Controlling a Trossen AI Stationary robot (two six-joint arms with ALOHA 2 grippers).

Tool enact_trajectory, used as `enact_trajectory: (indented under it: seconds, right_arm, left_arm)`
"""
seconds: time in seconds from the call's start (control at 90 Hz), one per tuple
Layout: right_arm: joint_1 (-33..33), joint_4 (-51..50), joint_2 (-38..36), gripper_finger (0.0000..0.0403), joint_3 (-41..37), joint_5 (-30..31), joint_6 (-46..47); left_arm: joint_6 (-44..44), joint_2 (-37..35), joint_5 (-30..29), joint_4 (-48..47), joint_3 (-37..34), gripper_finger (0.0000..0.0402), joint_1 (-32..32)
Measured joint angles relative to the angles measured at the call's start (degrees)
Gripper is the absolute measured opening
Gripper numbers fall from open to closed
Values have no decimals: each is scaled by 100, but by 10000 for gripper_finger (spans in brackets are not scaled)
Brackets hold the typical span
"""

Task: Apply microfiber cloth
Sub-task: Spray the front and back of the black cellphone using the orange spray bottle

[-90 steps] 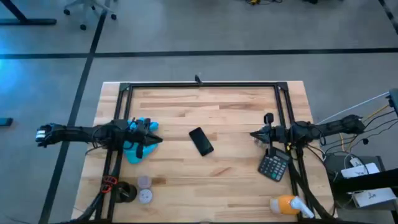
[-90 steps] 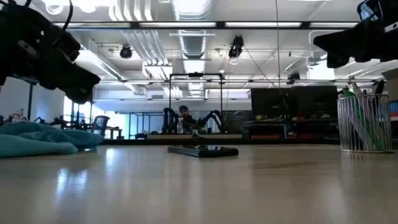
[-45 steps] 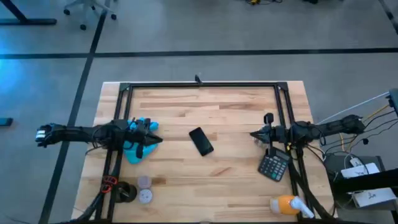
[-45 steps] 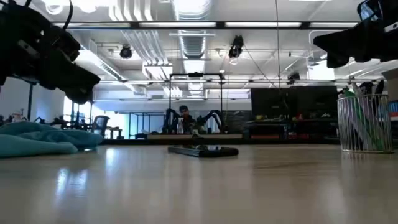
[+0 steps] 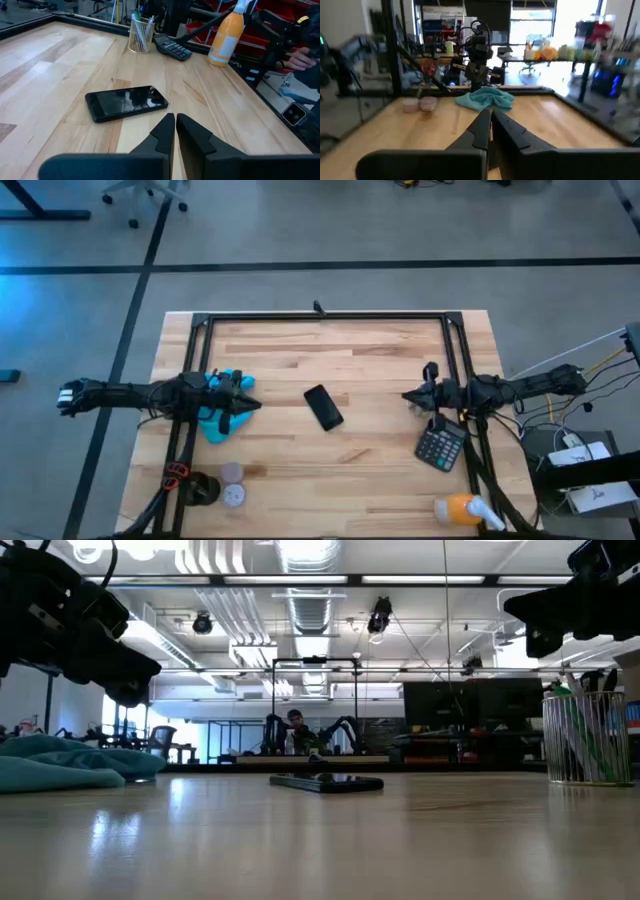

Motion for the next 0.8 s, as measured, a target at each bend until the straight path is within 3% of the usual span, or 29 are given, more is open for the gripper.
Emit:
enact_trajectory:
  seconds: [0.433, 0.511, 0.644, 0.8]
  right_arm:
    - [-1, 498, -1, 0, 1, 57, -734]
    - [-11, 498, 1, 0, 0, 298, -946]
    - [-12, 524, 71, 0, -1, 689, -741]
    - [70, 886, 457, 0, 1, -25, -145]
  left_arm:
    - [0, 0, -2, 3, 0, 7, 0]
    - [161, 4, -97, 119, 0, 7, -2]
    - [254, 67, -394, 880, 0, 7, 0]
    - [163, 224, -324, 2061, 0, 7, -2]
